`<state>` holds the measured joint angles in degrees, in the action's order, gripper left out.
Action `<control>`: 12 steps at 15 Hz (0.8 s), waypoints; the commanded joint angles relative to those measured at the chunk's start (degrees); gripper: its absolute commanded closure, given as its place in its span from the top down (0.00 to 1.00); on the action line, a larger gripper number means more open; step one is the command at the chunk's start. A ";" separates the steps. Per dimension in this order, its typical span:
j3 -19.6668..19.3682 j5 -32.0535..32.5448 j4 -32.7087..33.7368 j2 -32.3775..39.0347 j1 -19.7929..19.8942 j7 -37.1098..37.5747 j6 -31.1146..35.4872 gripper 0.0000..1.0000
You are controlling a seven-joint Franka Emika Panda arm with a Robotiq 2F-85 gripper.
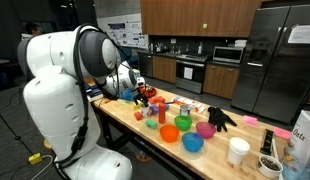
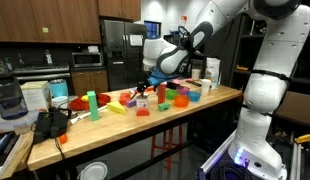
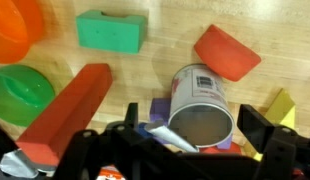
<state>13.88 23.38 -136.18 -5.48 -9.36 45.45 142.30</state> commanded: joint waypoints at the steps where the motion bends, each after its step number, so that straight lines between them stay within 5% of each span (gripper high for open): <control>1: 0.06 -0.17 -0.08 0.05 0.16 -1.26 2.14 1.00; 8: -0.13 -0.19 -0.24 0.55 0.17 -2.86 5.11 1.00; 12: -0.83 5.70 -1.45 1.77 1.27 -5.83 17.38 1.00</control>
<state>13.58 23.98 -136.63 -4.54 -9.34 41.50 151.15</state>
